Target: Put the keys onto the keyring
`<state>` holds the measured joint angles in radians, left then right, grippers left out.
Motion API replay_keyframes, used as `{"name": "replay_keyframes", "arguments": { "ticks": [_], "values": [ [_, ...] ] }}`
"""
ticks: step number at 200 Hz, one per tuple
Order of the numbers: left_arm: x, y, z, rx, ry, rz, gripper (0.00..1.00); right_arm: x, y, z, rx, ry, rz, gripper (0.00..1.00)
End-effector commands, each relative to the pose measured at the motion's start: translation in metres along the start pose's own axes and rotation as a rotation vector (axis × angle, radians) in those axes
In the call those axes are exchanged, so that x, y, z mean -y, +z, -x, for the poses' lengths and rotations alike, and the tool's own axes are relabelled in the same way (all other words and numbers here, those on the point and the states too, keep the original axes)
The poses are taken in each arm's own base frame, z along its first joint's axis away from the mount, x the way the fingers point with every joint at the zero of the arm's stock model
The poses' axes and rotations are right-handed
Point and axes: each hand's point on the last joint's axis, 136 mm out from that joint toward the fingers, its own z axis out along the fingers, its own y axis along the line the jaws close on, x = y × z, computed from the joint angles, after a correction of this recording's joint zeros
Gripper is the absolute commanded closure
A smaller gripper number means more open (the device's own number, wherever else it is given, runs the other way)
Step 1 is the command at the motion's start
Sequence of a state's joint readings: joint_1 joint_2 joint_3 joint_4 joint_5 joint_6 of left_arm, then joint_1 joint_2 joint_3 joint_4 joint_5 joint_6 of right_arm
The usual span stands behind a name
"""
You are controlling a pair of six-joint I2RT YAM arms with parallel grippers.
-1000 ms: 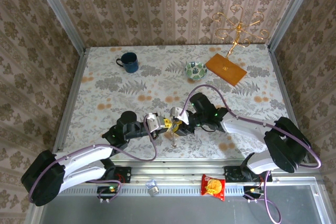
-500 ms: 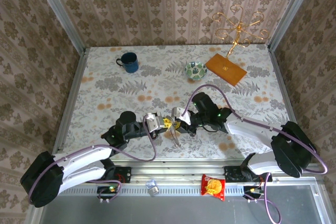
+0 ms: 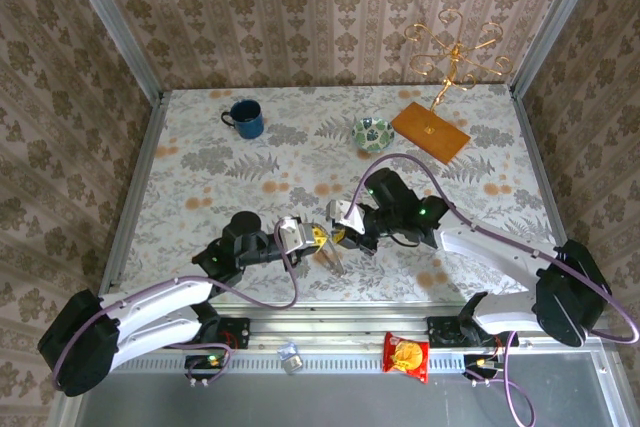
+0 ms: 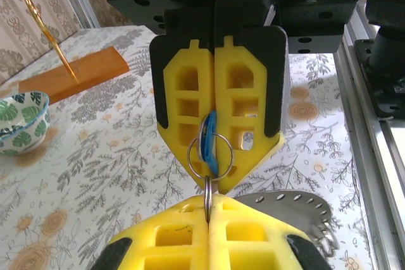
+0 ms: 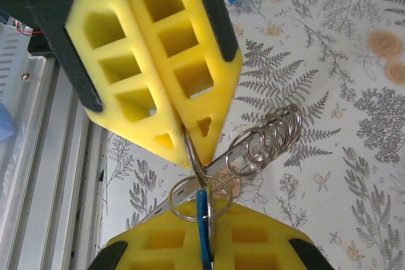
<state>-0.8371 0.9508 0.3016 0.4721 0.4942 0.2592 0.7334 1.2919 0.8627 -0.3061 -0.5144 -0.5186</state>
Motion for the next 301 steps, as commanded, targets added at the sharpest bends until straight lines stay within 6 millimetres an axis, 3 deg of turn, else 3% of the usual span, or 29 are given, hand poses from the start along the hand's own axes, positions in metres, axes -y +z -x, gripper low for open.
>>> {"name": "replay_keyframes", "arguments": {
  "ticks": [1, 29, 67, 109, 126, 150, 199, 223, 247, 301],
  "values": [
    [-0.002, 0.001, 0.0, -0.014, 0.012, 0.004, 1.0, 0.001, -0.017, 0.012, -0.007, -0.038, -0.032, 1.0],
    [-0.003, 0.002, 0.001, -0.009, 0.005, 0.008, 1.0, 0.003, -0.017, 0.01, -0.025, -0.043, -0.053, 1.0],
    [-0.008, -0.002, 0.004, 0.026, -0.018, 0.05, 0.67, 0.008, -0.018, 0.003, -0.06, -0.035, -0.087, 1.0],
    [-0.018, -0.017, 0.015, 0.097, -0.016, 0.151, 0.48, 0.011, -0.023, 0.006, -0.077, -0.038, -0.099, 1.0],
    [-0.027, -0.028, 0.022, 0.129, -0.003, 0.233, 0.45, 0.011, -0.023, 0.015, -0.065, -0.043, -0.092, 1.0],
    [-0.061, -0.059, 0.031, 0.169, -0.003, 0.487, 0.38, 0.006, -0.018, 0.032, -0.046, -0.064, -0.064, 1.0],
    [-0.101, -0.135, 0.055, 0.279, -0.03, 0.891, 0.37, -0.01, 0.01, 0.081, 0.064, -0.134, -0.016, 1.0],
    [-0.11, -0.165, 0.057, 0.311, -0.068, 1.03, 0.36, -0.01, 0.038, 0.1, 0.108, -0.126, 0.014, 1.0],
    [-0.112, -0.176, 0.056, 0.305, -0.08, 1.075, 0.36, -0.012, 0.063, 0.112, 0.124, -0.157, 0.041, 1.0],
    [-0.117, -0.181, 0.049, 0.294, -0.106, 1.12, 0.36, 0.018, 0.103, 0.118, 0.094, -0.197, -0.012, 1.0]
  ]
}}
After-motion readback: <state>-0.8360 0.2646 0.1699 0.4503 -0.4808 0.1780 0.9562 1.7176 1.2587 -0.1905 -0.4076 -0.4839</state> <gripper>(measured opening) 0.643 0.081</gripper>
